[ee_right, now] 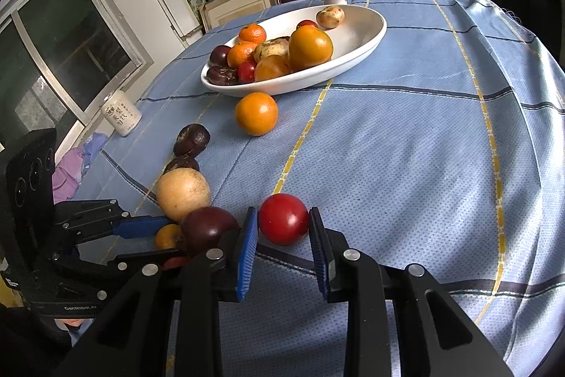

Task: Organize fruits
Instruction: 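Grasp a red tomato with the right tool while the left tool grasps a small tan fruit, then carry the tomato and tan fruit over the white plate and release both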

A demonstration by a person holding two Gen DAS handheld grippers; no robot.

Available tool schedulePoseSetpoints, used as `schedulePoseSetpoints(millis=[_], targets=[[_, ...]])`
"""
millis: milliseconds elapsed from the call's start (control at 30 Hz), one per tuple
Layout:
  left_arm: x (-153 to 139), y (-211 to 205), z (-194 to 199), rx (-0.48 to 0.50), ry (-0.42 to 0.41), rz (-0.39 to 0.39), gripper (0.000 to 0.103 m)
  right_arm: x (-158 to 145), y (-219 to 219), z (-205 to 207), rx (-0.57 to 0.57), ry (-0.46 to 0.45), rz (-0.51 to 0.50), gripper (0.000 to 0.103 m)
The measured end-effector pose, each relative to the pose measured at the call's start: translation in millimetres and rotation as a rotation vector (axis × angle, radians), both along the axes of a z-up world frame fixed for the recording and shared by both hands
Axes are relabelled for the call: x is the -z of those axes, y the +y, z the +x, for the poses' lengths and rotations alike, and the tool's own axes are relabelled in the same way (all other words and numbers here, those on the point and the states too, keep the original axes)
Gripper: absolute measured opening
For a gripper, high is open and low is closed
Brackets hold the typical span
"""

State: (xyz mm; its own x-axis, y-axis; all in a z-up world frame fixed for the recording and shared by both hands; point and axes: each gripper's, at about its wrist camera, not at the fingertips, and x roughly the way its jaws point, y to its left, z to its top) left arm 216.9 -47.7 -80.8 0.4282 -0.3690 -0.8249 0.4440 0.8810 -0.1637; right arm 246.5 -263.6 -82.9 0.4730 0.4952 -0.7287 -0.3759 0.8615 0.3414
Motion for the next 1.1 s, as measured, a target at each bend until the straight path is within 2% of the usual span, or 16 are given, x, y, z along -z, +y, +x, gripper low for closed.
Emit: schedulePoseSetpoints(millis=[133,200,367,533,633,733,900,1000,1100], targets=[[0,0,0,-0.003,-0.003,0.003,0.032,0,0,0,0.001,-0.001,0.000,0.030],[-1,0,-1,-0.001,-0.004,-0.005,0.027,0,0,0,0.003,-0.004,-0.001,0.030],[-6,3,-6,-0.017,-0.030,-0.004,0.027,0,-2,0,0.015,-0.006,0.003,0.030],[-17,15,-14,-0.047,-0.067,-0.043,0.027,-2,-7,0,0.027,-0.018,0.023,0.030],[-30,28,-11,-0.051,-0.073,-0.084,0.027,-13,-11,-3,0.038,-0.059,0.037,0.030],[-50,43,9,-0.072,-0.092,-0.086,0.027,-32,-7,1,0.022,-0.108,0.058,0.029],[-87,57,78,-0.171,-0.146,-0.107,0.027,-70,4,44,0.060,-0.225,0.090,0.029],[-93,53,120,-0.214,-0.174,-0.091,0.027,-75,6,76,0.107,-0.243,0.115,0.029],[-87,46,161,-0.238,-0.156,-0.080,0.027,-67,8,112,0.165,-0.220,0.110,0.029]])
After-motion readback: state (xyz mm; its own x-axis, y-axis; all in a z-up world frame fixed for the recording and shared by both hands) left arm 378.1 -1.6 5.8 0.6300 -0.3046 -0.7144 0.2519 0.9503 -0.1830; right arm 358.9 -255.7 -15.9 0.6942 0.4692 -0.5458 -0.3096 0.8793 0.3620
